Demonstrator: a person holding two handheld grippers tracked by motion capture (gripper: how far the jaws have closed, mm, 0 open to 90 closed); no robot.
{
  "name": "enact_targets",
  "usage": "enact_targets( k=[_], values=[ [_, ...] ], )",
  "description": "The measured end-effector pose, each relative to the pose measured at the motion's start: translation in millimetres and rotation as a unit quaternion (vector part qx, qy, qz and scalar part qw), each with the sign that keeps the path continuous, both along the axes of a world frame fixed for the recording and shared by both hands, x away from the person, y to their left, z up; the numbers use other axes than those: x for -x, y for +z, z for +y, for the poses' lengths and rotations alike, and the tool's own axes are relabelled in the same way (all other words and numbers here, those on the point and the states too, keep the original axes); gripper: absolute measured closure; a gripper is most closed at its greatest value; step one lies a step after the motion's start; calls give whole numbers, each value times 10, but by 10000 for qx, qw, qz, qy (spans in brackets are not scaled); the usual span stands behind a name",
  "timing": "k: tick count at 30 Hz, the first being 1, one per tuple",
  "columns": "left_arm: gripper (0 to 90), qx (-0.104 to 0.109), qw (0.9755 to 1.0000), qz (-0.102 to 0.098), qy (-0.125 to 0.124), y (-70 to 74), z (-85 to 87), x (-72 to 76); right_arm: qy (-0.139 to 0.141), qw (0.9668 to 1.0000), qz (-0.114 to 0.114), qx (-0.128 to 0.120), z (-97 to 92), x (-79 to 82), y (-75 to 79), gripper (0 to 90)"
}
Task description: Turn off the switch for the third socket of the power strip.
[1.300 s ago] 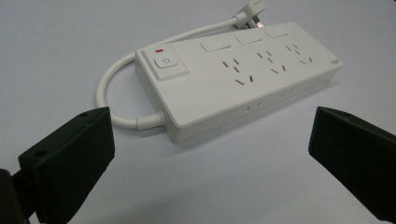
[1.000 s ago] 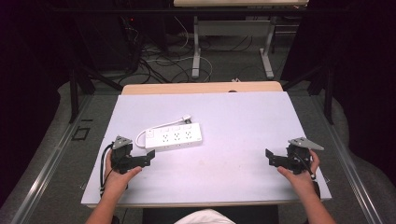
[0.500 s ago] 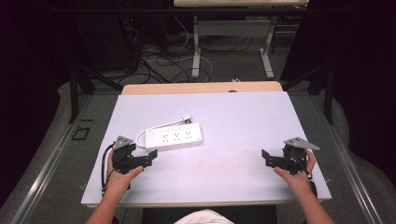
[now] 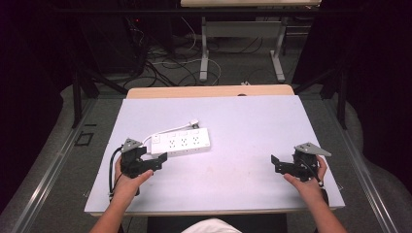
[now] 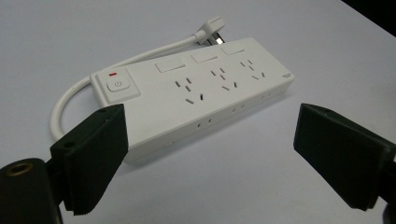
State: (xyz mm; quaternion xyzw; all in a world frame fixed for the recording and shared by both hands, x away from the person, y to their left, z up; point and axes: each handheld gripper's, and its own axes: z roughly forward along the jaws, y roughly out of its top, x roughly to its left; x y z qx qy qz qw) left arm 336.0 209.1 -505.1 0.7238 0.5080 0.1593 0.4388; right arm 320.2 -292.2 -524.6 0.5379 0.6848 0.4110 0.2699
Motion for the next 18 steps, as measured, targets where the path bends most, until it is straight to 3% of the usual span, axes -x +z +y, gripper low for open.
enact_targets(
  k=[9,10,18],
  values=[
    [183,-27,9999,-83,72,67,-59,-69,12,10000,40,-9,9,3,-21,52],
    [193,-67,10000,-24,32,89,-59,-75,12,10000,48,-8,10,4,-20,54],
    [271,-188,9998,-98,17,208,-154,-141,75,10000,9,29,12,2,-27,64]
  ],
)
